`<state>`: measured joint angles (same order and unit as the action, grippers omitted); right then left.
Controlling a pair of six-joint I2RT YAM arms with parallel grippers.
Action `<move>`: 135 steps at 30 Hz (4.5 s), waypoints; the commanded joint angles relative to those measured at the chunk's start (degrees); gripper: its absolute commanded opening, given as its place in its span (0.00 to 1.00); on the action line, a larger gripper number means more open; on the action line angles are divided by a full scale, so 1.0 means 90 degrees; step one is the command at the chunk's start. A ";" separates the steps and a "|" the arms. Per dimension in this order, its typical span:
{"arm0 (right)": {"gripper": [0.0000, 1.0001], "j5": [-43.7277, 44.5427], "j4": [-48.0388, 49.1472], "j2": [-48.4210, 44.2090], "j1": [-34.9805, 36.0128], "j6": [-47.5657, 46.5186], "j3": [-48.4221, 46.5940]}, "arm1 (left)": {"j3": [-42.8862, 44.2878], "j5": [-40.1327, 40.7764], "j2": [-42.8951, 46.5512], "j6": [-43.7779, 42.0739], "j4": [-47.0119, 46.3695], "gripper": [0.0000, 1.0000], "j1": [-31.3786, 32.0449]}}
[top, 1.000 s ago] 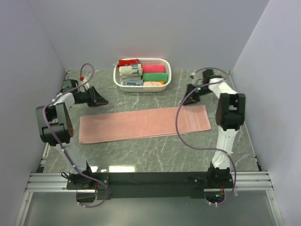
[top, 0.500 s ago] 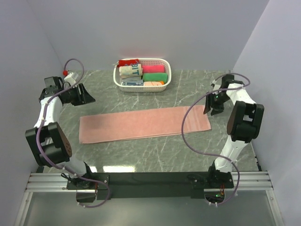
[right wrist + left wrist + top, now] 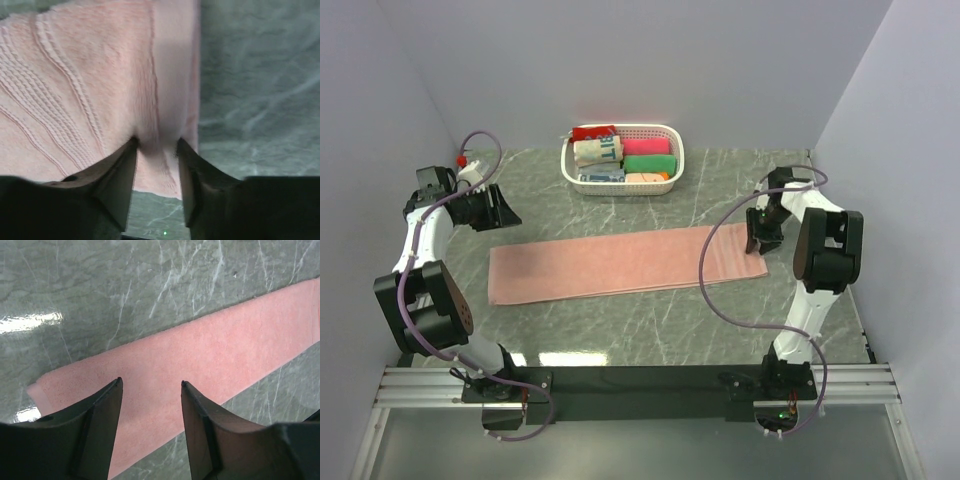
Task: Roll the towels
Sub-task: Fold the towel
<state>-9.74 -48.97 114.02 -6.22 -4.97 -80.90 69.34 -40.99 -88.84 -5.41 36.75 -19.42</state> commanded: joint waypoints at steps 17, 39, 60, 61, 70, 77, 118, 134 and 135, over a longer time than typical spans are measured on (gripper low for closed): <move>0.00 0.0408 -0.0320 0.0095 -0.1008 -0.0550 -0.0502 | 0.0206 0.0092 0.0105 -0.0141 0.0057 0.56 -0.0020; 0.45 0.1004 -0.0340 0.0436 -0.1272 -0.0883 -0.0600 | 0.0264 0.0033 0.0096 -0.0141 0.0047 0.56 -0.0010; 0.03 0.1161 -0.0173 0.0524 -0.0949 -0.0688 0.0084 | 0.0479 0.0141 -0.0139 0.0025 -0.0138 0.55 -0.0049; 0.00 0.1121 -0.0242 0.0554 -0.0988 -0.0707 -0.0033 | 0.0489 0.0121 -0.0139 0.0044 -0.0138 0.55 -0.0059; 0.00 0.0382 -0.1159 -0.0040 -0.1448 -0.1195 -0.1584 | 0.0421 0.0024 0.0007 -0.0141 -0.0031 0.55 -0.0069; 0.00 -0.0548 -0.1717 -0.0480 -0.0874 -0.1079 -0.1588 | 0.0372 0.0014 -0.0022 -0.0131 -0.0089 0.55 -0.0079; 0.00 -0.2365 -0.0184 0.0466 0.2781 0.1422 -0.1216 | 0.0401 -0.0182 0.0125 -0.0229 0.0213 0.99 -0.0098; 0.00 -0.2395 -0.0028 -0.0051 0.2917 0.1548 -0.0592 | 0.0411 -0.0133 0.0027 -0.0288 0.0282 1.00 -0.0108; 0.00 -0.2395 -0.0018 -0.0042 0.2946 0.1558 -0.0581 | 0.0401 -0.0133 0.0027 -0.0278 0.0282 0.99 -0.0098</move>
<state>-30.00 -50.35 117.10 19.03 8.08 -87.22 71.59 -41.54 -88.95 -6.90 38.92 -20.08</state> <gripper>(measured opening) 0.022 0.995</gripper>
